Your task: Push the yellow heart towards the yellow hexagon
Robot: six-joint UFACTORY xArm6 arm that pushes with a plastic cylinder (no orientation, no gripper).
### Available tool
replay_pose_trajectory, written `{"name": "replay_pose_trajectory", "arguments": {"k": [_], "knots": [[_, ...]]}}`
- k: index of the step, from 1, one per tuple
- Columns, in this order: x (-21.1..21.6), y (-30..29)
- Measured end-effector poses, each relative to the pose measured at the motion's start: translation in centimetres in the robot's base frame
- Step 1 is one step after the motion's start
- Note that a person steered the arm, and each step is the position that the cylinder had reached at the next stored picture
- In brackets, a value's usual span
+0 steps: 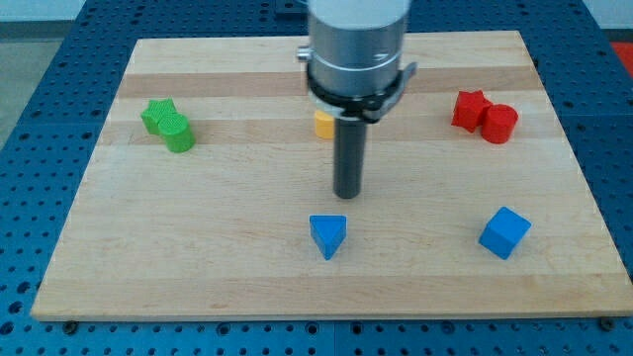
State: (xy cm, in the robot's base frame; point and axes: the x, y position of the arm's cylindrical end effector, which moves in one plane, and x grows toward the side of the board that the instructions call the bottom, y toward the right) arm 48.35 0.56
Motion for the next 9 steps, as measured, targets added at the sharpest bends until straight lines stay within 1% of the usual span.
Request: {"name": "replay_pose_trajectory", "arguments": {"k": [1,2,3,4,5,6,7,8,9], "knots": [[-6.3,-2.2],[-9.3,-2.3],[-9.1,-2.3],[-12.0,-2.2],[-12.2,-2.2],[-10.1,-2.2],[-6.0,-1.3],[-9.4,-0.2],[-11.5,-0.5]]}}
